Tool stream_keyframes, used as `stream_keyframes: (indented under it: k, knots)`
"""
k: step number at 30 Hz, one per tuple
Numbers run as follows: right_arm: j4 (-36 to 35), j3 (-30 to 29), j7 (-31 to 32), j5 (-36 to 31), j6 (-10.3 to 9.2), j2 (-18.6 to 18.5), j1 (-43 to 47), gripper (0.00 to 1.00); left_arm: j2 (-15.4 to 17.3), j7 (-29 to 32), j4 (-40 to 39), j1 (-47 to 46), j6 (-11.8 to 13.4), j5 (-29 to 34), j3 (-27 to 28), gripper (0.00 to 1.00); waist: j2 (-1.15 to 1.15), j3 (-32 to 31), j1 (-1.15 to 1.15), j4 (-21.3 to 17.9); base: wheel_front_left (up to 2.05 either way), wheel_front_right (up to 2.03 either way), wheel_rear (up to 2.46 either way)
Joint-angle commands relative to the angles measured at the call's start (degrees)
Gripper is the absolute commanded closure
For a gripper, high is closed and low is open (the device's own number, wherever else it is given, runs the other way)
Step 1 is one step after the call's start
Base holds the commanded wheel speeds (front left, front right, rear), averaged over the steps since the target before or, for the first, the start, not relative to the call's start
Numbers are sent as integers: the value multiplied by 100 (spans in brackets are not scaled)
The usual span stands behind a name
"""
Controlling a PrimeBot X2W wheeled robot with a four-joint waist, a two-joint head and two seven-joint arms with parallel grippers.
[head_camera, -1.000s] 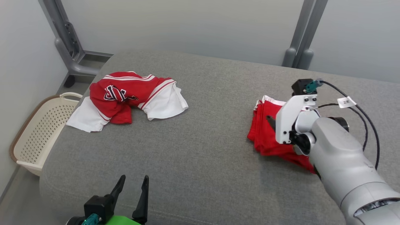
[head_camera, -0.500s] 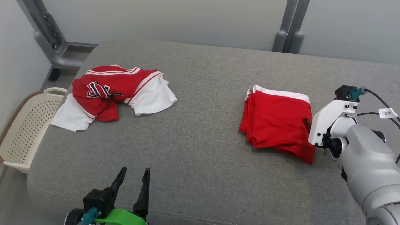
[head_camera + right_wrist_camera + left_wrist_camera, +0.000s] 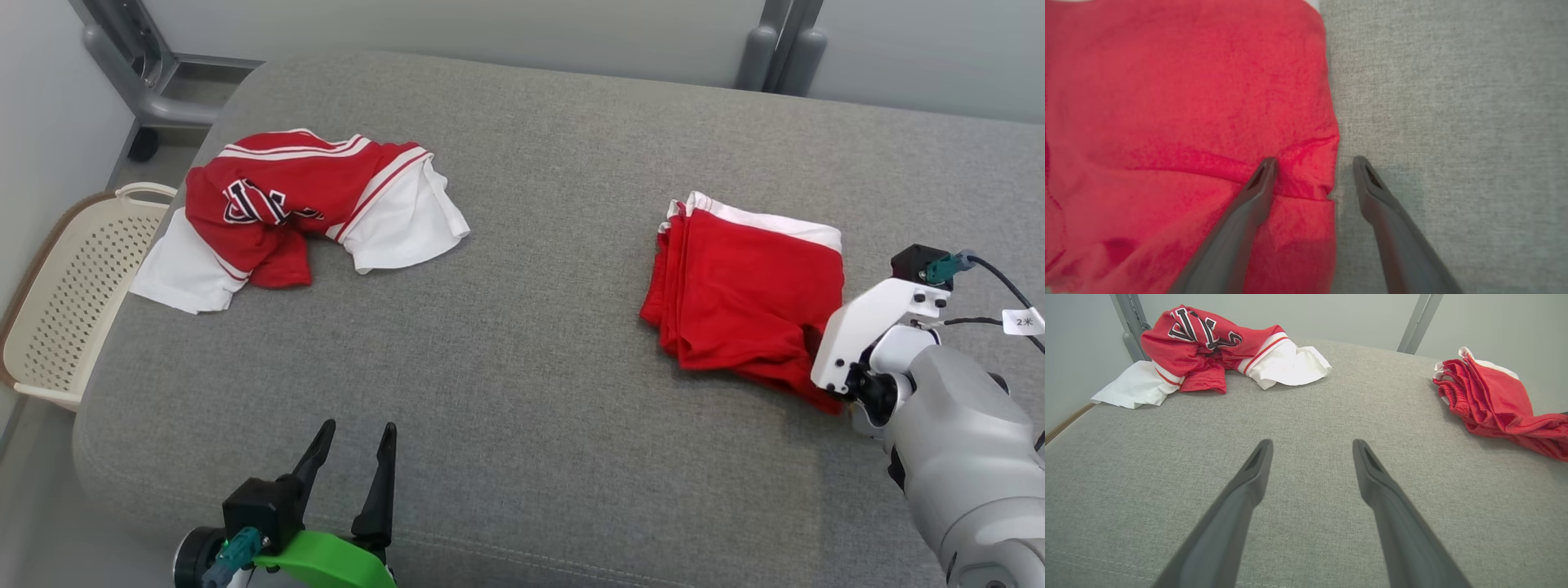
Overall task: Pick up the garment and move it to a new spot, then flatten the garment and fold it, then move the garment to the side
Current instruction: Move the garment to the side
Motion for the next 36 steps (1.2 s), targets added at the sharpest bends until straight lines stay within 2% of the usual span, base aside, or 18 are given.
stream_keyframes:
  k: [1,3,8,15,25,36]
  knots:
    - [28,-140,81,-104,-7,59,50,68,5,-49,14,-124,-18,19,-5,0,0,76,0,44,0,0,0]
    - [35,-266,117,-219,-7,103,37,100,7,-59,20,-144,-19,15,-9,0,0,112,0,56,0,0,0]
    - [44,-546,145,-592,-7,171,-9,100,-7,-51,36,-189,21,4,-24,0,0,172,0,34,0,0,0]
    - [-46,-574,42,-1082,-11,126,-139,100,15,-77,14,-249,38,19,-34,0,0,158,0,-154,0,0,0]
    - [-385,-319,-152,-1710,-9,27,-333,100,10,-78,-88,-410,-11,82,-141,0,0,305,0,-857,0,0,0]
    - [-751,-182,-323,-1910,-8,-356,-825,100,109,-37,-596,-772,-44,253,-246,0,0,1065,0,-1686,0,0,0]
